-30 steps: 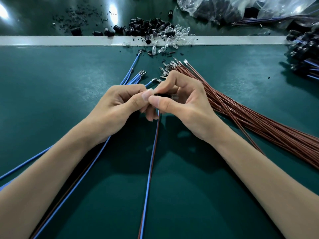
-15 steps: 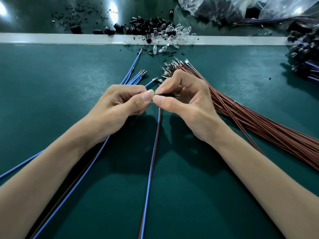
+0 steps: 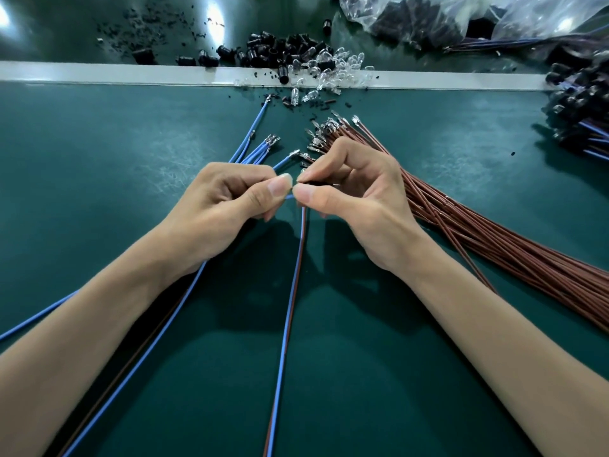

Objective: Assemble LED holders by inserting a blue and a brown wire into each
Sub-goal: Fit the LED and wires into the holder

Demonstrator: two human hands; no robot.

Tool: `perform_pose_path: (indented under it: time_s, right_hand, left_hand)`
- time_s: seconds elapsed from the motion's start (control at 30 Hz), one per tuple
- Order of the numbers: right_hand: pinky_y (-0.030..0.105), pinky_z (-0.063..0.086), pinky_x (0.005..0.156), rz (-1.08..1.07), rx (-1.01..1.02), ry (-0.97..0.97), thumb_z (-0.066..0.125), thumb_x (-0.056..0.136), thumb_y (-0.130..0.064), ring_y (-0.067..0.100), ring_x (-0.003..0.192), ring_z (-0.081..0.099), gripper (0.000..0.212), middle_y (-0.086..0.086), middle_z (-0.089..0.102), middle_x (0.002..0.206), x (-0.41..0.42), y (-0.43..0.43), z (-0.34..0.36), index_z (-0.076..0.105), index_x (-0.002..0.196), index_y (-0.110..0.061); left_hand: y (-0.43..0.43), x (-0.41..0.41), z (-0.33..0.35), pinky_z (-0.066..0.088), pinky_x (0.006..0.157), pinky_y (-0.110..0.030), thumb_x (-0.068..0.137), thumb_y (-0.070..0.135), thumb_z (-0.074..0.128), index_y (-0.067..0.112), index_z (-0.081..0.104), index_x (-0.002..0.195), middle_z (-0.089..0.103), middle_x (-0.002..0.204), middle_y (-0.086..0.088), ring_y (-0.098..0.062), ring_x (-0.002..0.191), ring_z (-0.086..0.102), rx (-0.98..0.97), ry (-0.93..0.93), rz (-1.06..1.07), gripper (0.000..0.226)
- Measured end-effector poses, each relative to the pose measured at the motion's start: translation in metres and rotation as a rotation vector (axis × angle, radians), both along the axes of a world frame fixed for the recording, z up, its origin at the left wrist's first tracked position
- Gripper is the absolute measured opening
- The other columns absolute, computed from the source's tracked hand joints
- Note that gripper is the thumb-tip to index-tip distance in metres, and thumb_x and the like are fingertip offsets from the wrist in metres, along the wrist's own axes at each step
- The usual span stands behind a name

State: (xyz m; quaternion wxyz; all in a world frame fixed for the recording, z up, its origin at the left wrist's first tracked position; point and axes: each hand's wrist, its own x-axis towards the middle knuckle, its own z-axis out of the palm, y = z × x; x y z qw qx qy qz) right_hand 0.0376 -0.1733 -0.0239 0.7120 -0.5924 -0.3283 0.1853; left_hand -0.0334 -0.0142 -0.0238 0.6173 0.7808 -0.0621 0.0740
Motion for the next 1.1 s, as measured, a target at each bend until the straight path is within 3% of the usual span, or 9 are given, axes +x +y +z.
perform_pose_path:
  time_s: [0.1, 0.27, 0.47, 0.63, 0.73, 0.87, 0.97, 1.03, 1.1]
  right_hand:
    - [0.014, 0.046, 0.059, -0.011, -0.009, 0.000, 0.068, 0.079, 0.001, 0.002, 0.063, 0.062, 0.013, -0.011, 0.067, 0.069, 0.001, 0.002, 0.001, 0.058, 0.078, -0.009]
    - [0.016, 0.046, 0.062, -0.041, 0.006, 0.048, 0.068, 0.080, -0.007, 0.003, 0.065, 0.059, 0.013, -0.011, 0.066, 0.070, 0.003, 0.005, 0.000, 0.062, 0.088, -0.014]
    - [0.018, 0.047, 0.062, -0.244, 0.066, 0.223, 0.065, 0.086, -0.009, 0.005, 0.060, 0.057, 0.023, -0.008, 0.064, 0.068, 0.015, 0.004, -0.004, 0.055, 0.107, -0.014]
    - [0.031, 0.056, 0.069, -0.469, -0.265, -0.056, 0.070, 0.086, -0.019, 0.011, 0.065, 0.068, 0.023, 0.002, 0.071, 0.077, 0.015, 0.007, -0.011, 0.056, 0.104, -0.020]
    - [0.026, 0.056, 0.071, -0.515, -0.399, -0.198, 0.073, 0.084, -0.024, 0.009, 0.065, 0.068, 0.022, 0.001, 0.071, 0.077, 0.014, 0.007, -0.011, 0.062, 0.103, -0.021]
    - [0.020, 0.055, 0.064, -0.480, -0.423, -0.213, 0.074, 0.083, -0.018, 0.007, 0.059, 0.067, 0.014, 0.000, 0.070, 0.074, 0.010, 0.009, -0.008, 0.066, 0.091, -0.011]
    - [0.011, 0.048, 0.062, -0.477, -0.487, -0.288, 0.073, 0.083, -0.018, 0.004, 0.060, 0.063, 0.009, -0.004, 0.067, 0.069, 0.008, 0.010, -0.008, 0.068, 0.081, -0.010]
    - [0.014, 0.047, 0.065, -0.488, -0.525, -0.336, 0.071, 0.084, -0.019, 0.005, 0.063, 0.059, 0.009, -0.008, 0.065, 0.067, 0.007, 0.010, -0.008, 0.068, 0.080, -0.012]
    - [0.020, 0.046, 0.070, -0.534, -0.549, -0.408, 0.067, 0.086, -0.018, 0.008, 0.067, 0.058, 0.009, -0.005, 0.065, 0.071, 0.008, 0.009, -0.008, 0.068, 0.081, -0.010]
  left_hand:
    - [0.000, 0.002, 0.000, 0.018, 0.053, -0.029, 0.086, 0.036, 0.050, 0.017, 0.045, 0.054, 0.035, 0.055, 0.009, -0.026, 0.057, 0.022, -0.069, 0.039, 0.031, 0.037]
    - [-0.002, 0.001, -0.001, 0.030, 0.051, -0.015, 0.091, 0.024, 0.055, 0.014, 0.051, 0.056, 0.044, 0.053, 0.007, -0.008, 0.047, 0.034, -0.029, 0.006, 0.025, 0.036]
    - [-0.007, -0.004, 0.000, 0.034, 0.051, -0.022, 0.084, 0.040, 0.053, 0.012, 0.062, 0.064, 0.047, 0.051, -0.007, -0.011, 0.049, 0.042, 0.114, 0.047, -0.053, 0.036]
    - [-0.020, -0.006, -0.002, 0.037, 0.051, -0.029, 0.089, 0.035, 0.052, 0.007, 0.063, 0.068, 0.049, 0.056, -0.001, -0.016, 0.052, 0.043, 0.513, -0.163, -0.133, 0.038]
    - [-0.020, -0.007, -0.003, 0.037, 0.052, -0.030, 0.091, 0.034, 0.051, 0.006, 0.064, 0.069, 0.048, 0.057, 0.001, -0.015, 0.053, 0.042, 0.539, -0.205, -0.136, 0.038]
    - [-0.020, -0.006, -0.005, 0.030, 0.049, -0.019, 0.091, 0.032, 0.054, 0.005, 0.061, 0.062, 0.045, 0.050, 0.001, -0.015, 0.047, 0.037, 0.557, -0.275, -0.023, 0.040]
    - [-0.020, -0.005, -0.007, 0.030, 0.049, -0.016, 0.088, 0.029, 0.059, 0.010, 0.065, 0.077, 0.045, 0.051, 0.009, -0.008, 0.046, 0.035, 0.558, -0.266, 0.053, 0.022]
    - [-0.020, -0.005, -0.008, 0.029, 0.051, -0.015, 0.086, 0.020, 0.062, 0.013, 0.066, 0.088, 0.042, 0.052, 0.010, -0.006, 0.047, 0.031, 0.581, -0.250, 0.055, 0.008]
    - [-0.020, -0.005, -0.007, 0.029, 0.051, -0.014, 0.083, 0.015, 0.063, 0.015, 0.068, 0.089, 0.042, 0.051, 0.008, -0.006, 0.047, 0.031, 0.618, -0.234, 0.037, 0.008]
